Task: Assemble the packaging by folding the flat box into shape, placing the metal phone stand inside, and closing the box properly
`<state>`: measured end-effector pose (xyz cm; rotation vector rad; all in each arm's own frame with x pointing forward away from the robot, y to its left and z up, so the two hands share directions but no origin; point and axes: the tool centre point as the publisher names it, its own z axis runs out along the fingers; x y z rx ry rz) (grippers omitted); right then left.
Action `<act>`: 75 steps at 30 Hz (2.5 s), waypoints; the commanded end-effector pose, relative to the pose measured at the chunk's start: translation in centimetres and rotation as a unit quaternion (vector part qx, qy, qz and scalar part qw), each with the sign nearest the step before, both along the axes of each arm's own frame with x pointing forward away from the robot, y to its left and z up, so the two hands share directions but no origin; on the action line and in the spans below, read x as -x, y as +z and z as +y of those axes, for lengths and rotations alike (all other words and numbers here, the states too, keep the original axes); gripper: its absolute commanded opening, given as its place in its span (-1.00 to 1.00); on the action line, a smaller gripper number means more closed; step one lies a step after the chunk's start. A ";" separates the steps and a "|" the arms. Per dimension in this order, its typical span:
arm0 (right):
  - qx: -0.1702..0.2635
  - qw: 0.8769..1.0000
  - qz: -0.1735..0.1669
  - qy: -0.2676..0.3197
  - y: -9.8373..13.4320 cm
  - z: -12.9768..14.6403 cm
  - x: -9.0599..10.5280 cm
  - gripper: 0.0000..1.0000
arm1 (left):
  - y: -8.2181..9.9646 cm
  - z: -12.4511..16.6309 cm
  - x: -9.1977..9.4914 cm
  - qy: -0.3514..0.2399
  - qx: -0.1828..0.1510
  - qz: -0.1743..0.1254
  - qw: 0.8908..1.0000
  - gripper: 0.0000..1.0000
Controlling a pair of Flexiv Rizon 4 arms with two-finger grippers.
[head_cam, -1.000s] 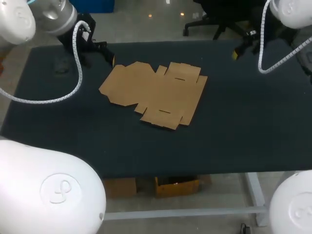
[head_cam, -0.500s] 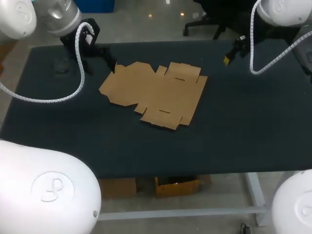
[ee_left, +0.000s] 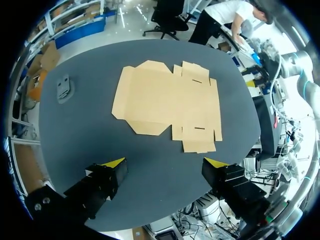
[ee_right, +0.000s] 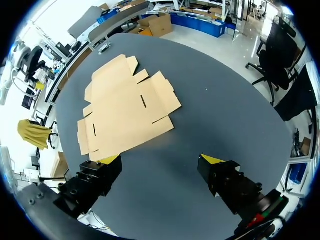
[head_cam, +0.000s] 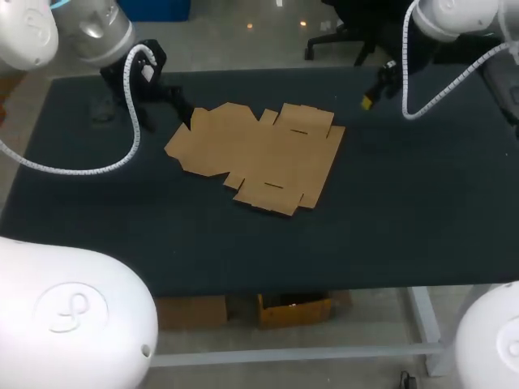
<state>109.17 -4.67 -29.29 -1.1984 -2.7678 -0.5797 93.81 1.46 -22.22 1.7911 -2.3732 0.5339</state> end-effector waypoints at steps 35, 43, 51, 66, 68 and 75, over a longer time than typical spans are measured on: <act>-0.052 0.985 0.163 0.033 -6.9 4.8 -7.5 1.00 | -0.2 0.7 0.9 0.030 -0.019 0.005 0.999 1.00; -0.055 0.982 0.177 0.037 -7.6 6.1 -7.9 1.00 | -0.2 0.7 1.2 0.034 -0.020 0.004 0.999 1.00; -0.062 0.983 0.171 0.034 -8.2 6.9 -8.3 1.00 | -0.3 1.0 1.4 0.037 -0.019 0.004 0.999 1.00; -0.068 0.984 0.164 0.027 -9.9 7.6 -9.8 1.00 | -0.8 1.1 1.2 0.042 -0.015 0.005 0.999 1.00; -0.069 0.984 0.164 0.027 -10.1 7.7 -10.1 1.00 | -0.9 1.1 1.1 0.043 -0.015 0.005 0.999 1.00; -0.072 0.983 0.165 0.028 -10.8 8.3 -10.8 1.00 | -1.1 1.4 1.0 0.049 -0.015 0.008 0.999 1.00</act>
